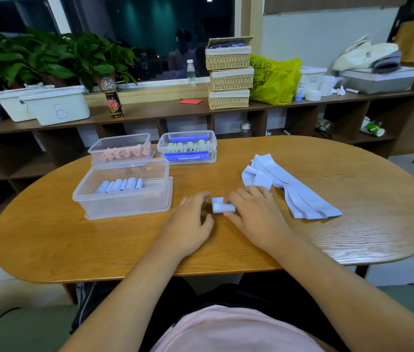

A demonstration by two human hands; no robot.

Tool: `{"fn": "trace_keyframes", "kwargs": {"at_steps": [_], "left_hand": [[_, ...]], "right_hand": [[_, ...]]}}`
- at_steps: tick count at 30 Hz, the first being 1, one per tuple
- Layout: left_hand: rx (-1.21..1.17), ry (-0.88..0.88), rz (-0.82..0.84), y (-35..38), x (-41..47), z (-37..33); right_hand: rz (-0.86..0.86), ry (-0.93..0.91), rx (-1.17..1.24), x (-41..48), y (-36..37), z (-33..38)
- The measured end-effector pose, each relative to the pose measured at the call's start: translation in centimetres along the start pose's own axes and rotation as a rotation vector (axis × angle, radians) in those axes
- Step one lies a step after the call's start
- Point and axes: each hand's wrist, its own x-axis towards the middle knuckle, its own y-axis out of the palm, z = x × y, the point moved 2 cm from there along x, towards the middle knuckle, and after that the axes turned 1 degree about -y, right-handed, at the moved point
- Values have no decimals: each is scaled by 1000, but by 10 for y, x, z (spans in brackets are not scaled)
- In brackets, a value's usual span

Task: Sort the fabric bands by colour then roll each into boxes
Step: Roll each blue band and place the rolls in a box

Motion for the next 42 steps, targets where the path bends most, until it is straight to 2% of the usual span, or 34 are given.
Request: {"fn": "trace_keyframes", "kwargs": {"at_steps": [5, 13, 22, 27, 30, 32, 36, 42], "left_hand": [[-15, 87, -9, -2, -4, -2], [-15, 215, -18, -4, -8, -6], [99, 153, -8, 2, -1, -3], [100, 146, 0, 4, 4, -4], [31, 159, -55, 2, 3, -3], [-92, 120, -124, -1, 1, -1], [-343, 46, -228, -9, -1, 1], [-478, 66, -195, -17, -10, -5]], "right_hand": [[47, -23, 86, -13, -5, 2], [107, 43, 150, -12, -3, 1], [164, 26, 189, -5, -5, 3], [180, 8, 163, 11, -6, 1], [138, 18, 155, 19, -6, 8], [86, 78, 256, 22, -5, 12], [26, 225, 661, 22, -3, 21], [93, 448, 1172, 17, -4, 22]]}}
